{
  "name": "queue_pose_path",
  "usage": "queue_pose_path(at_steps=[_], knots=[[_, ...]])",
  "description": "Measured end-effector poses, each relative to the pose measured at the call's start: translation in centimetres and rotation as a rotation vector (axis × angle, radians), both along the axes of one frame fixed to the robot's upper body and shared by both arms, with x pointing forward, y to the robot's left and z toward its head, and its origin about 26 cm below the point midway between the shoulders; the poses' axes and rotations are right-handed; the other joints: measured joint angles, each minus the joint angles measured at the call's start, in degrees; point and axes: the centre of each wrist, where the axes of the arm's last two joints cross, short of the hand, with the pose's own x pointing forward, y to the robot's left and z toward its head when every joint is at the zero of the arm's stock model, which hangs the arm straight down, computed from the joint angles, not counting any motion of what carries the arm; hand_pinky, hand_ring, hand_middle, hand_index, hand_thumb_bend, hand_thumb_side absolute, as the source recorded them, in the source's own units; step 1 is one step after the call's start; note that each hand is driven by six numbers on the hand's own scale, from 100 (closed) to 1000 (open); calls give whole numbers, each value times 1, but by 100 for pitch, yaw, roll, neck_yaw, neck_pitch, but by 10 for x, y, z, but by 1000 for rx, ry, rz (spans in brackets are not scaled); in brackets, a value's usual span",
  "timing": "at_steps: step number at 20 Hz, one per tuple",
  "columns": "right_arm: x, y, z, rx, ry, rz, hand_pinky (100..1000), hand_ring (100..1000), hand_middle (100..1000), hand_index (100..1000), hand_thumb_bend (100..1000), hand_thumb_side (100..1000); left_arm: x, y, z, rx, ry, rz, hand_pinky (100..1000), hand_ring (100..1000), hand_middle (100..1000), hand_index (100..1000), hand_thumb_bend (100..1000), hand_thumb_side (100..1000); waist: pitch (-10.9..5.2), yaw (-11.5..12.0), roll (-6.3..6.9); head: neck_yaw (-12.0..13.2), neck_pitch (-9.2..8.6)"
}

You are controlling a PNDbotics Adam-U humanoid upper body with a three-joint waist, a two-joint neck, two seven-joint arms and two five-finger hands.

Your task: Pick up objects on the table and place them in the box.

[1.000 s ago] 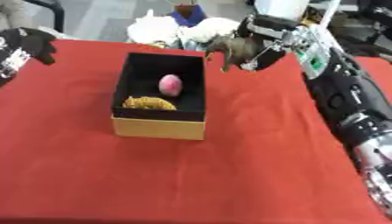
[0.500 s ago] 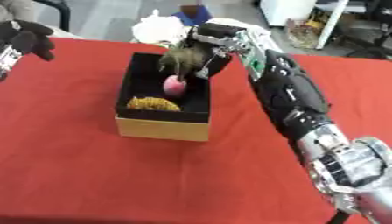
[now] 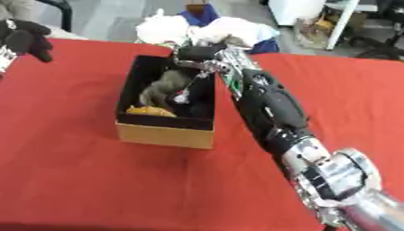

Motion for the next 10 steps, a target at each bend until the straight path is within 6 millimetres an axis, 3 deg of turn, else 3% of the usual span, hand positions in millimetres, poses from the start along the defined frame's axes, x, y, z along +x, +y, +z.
queue_pose_path(at_steps=[5,8,10], knots=[[0,-5,4,-5,-8,8,793,815,805,856,401,693,-1,4,-2,-12,7,18,588,544,553,755,319,850,3,-37,-5,44,-22],[1,-15,15,44,-34,9,776,795,774,842,358,608,-1,8,-5,-20,12,34,588,544,553,754,309,854,3,-83,-6,83,-41],[0,-26,22,101,-50,9,769,787,763,836,381,545,-2,11,-7,-26,18,48,588,544,553,754,315,856,0,-139,-6,121,-42]])
